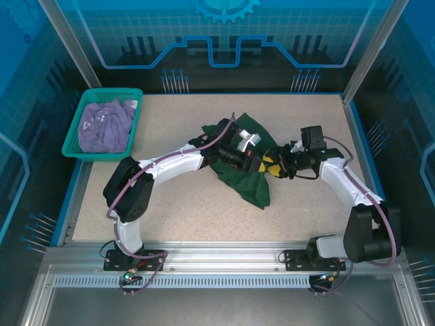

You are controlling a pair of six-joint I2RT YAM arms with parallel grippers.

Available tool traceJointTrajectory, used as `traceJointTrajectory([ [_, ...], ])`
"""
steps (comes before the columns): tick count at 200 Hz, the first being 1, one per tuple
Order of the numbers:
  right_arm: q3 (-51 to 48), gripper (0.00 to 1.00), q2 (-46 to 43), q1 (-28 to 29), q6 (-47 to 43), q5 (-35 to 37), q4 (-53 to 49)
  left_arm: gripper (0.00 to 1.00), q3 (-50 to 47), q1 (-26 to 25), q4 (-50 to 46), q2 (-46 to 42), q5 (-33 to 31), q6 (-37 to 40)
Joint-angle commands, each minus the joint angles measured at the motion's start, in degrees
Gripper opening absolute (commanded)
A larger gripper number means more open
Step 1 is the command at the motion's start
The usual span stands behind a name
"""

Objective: Fold and stack the t-shirts

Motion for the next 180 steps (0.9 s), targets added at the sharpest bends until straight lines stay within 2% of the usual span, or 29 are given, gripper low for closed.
traceJointTrajectory([
  [1, 2.25, 0.44, 1.01, 1.04, -0.16, -2.66, -1.23, 0.00, 0.83, 0.00, -0.73, -0.22, -0.76, 2.09],
  [38, 2.47, 0.33, 2.11, 2.24, 0.20, -3.40, -1.10, 0.00, 0.54, -0.05, 0.67, -0.28, -1.55, 2.04],
  [54, 2.74, 0.26, 2.48, 2.35, 0.29, -3.40, -1.38, 0.03, 0.42, -0.05, 0.87, -0.43, -1.93, 2.00],
  [70, 3.03, 0.15, 2.70, 2.34, 0.11, -3.27, -1.87, 0.10, 0.24, -0.05, 1.07, -0.82, -2.90, 2.15],
  [91, 4.04, 0.00, 2.40, 2.07, -0.65, -2.19, -2.97, 0.29, -0.40, 0.22, 1.00, -1.86, -4.29, 2.22],
  [97, 4.48, 0.00, 2.25, 2.01, -1.12, -1.75, -3.67, 0.38, -0.44, 0.34, 0.79, -2.36, -4.79, 2.10],
  [117, 6.40, 0.00, 1.37, 0.95, -2.91, 0.05, -6.52, 0.59, -2.11, 2.03, 1.23, -5.09, -6.69, -0.34],
  [132, 7.91, 0.00, -0.16, -0.34, -3.79, 1.79, -8.71, 0.71, -4.38, 4.78, 0.84, -8.36, -10.12, -3.99],
  [158, 10.50, 0.00, -3.46, -2.18, -3.76, 4.88, -9.48, 0.73, -8.84, 11.68, -1.81, -11.83, -10.55, -11.87],
  [180, 14.16, 0.00, -5.86, -2.97, -3.53, 8.20, -9.68, 0.72, -16.52, 16.92, 2.19, -13.90, -9.15, -21.60],
])
